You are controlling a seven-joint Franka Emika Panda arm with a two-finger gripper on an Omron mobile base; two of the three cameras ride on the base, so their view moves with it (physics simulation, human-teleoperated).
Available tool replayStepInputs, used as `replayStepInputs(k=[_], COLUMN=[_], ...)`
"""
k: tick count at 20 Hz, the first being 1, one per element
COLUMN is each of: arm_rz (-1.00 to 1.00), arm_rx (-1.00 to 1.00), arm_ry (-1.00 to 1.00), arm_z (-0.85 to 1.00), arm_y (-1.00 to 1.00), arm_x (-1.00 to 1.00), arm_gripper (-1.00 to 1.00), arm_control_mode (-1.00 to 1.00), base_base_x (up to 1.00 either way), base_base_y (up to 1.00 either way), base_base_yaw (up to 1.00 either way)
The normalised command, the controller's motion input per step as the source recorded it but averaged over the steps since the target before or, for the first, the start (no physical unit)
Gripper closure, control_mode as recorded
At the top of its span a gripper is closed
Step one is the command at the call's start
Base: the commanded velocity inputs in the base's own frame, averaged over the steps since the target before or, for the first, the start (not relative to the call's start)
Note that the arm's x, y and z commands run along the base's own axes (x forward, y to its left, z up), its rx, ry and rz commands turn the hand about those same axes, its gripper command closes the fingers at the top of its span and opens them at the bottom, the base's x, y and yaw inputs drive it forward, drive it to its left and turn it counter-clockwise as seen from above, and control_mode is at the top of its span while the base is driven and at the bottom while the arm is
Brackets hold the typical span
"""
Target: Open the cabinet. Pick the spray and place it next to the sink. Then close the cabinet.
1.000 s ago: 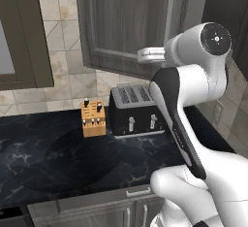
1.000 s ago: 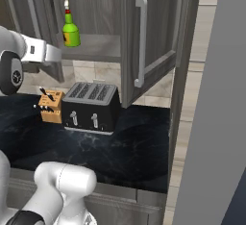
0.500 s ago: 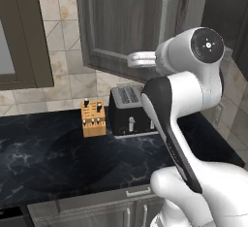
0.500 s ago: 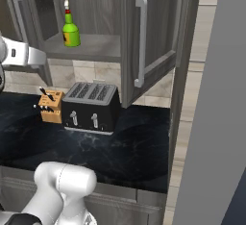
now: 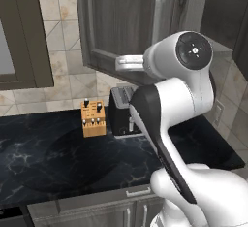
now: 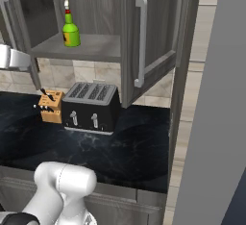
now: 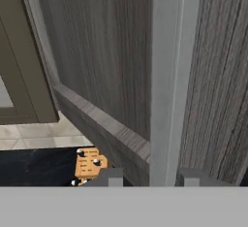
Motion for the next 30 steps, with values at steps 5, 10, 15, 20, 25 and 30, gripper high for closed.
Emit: replayStepInputs(k=[5,10,15,20,25,30], arm_rz=[0.0,0.0,0.0,0.01,0.03,0.01], arm_rx=[0.0,0.0,0.0,0.0,0.0,0.0], arm_ry=[0.0,0.0,0.0,0.0,0.0,0.02], arm_z=[0.07,0.08,0.12,0.07,0.0,0.0], arm_y=[0.44,0.38,0.36,0.4,0.43,0.14], arm_x=[-0.02,0.0,0.0,0.0,0.0,0.0], arm_gripper=[1.0,1.0,1.0,1.0,1.0,1.0], arm_control_mode=[-1.0,-1.0,-1.0,-1.0,-1.0,-1.0], base_base_x=[0.0,0.0,0.0,0.0,0.0,0.0], base_base_y=[0.0,0.0,0.0,0.0,0.0,0.0], base_base_yaw=[0.0,0.0,0.0,0.0,0.0,0.0])
